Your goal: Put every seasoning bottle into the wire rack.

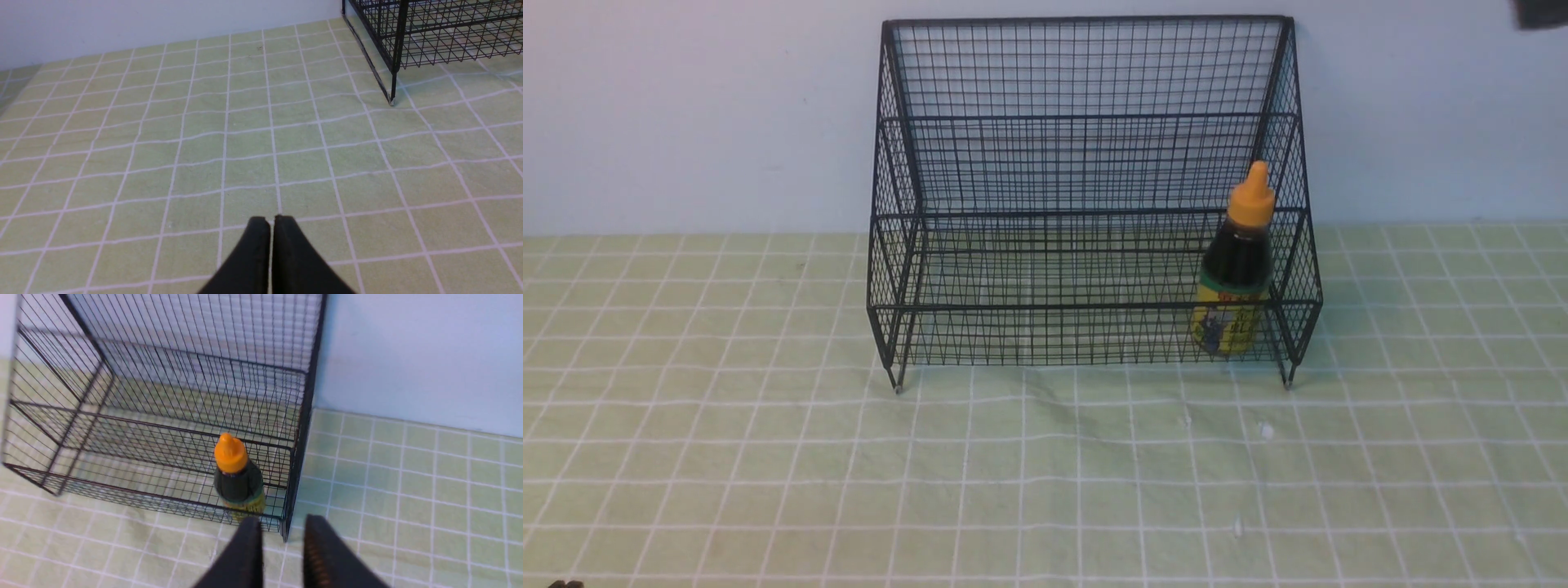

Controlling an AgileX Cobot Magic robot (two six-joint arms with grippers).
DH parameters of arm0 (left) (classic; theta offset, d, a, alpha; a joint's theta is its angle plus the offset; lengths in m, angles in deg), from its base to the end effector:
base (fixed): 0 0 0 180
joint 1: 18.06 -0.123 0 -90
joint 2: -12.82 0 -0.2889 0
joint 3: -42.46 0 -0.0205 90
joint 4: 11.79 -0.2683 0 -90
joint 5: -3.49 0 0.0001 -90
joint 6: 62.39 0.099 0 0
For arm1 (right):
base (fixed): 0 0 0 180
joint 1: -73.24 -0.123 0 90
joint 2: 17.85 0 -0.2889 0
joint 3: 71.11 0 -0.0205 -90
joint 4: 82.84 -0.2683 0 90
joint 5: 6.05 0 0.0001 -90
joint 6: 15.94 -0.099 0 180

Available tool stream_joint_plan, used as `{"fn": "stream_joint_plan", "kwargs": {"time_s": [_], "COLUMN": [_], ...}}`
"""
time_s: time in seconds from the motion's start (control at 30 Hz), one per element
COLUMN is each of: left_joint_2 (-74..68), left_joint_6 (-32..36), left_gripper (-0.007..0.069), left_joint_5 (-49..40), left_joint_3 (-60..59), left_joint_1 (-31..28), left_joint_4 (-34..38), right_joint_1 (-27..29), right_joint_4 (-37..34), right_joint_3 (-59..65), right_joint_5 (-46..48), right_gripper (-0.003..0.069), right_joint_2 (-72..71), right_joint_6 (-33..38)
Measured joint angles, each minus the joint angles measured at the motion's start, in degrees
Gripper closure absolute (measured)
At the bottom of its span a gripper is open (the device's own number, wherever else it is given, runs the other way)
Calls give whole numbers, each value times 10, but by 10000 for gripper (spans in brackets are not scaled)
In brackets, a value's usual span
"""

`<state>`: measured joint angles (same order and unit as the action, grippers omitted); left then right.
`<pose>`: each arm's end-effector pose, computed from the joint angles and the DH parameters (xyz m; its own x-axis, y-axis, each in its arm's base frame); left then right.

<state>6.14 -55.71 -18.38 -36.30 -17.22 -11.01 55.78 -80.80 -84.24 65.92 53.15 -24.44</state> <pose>0.0734 -0.0016 0.1688 -0.2938 0.1081 -0.9497 0.0503 0.9940 0.0976 0.1900 0.0563 0.4928 -0.6429 -0.0588 -0.7637 -0.1888 0.9784 0.0837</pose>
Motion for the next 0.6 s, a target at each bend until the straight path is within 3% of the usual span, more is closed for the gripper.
{"fn": "stream_joint_plan", "kwargs": {"time_s": [0.17,0.37,0.6], "left_joint_2": [0,0,0], "left_joint_6": [0,0,0], "left_gripper": [631,631,631], "left_joint_5": [0,0,0], "left_joint_3": [0,0,0], "left_joint_1": [0,0,0], "left_joint_4": [0,0,0], "right_joint_1": [0,0,0], "right_joint_4": [2,2,3], "right_joint_3": [156,406,579], "right_joint_5": [-70,-261,-423], "right_gripper": [666,671,672], "right_joint_2": [-208,-472,-628], "right_joint_6": [-10,-11,-11]}}
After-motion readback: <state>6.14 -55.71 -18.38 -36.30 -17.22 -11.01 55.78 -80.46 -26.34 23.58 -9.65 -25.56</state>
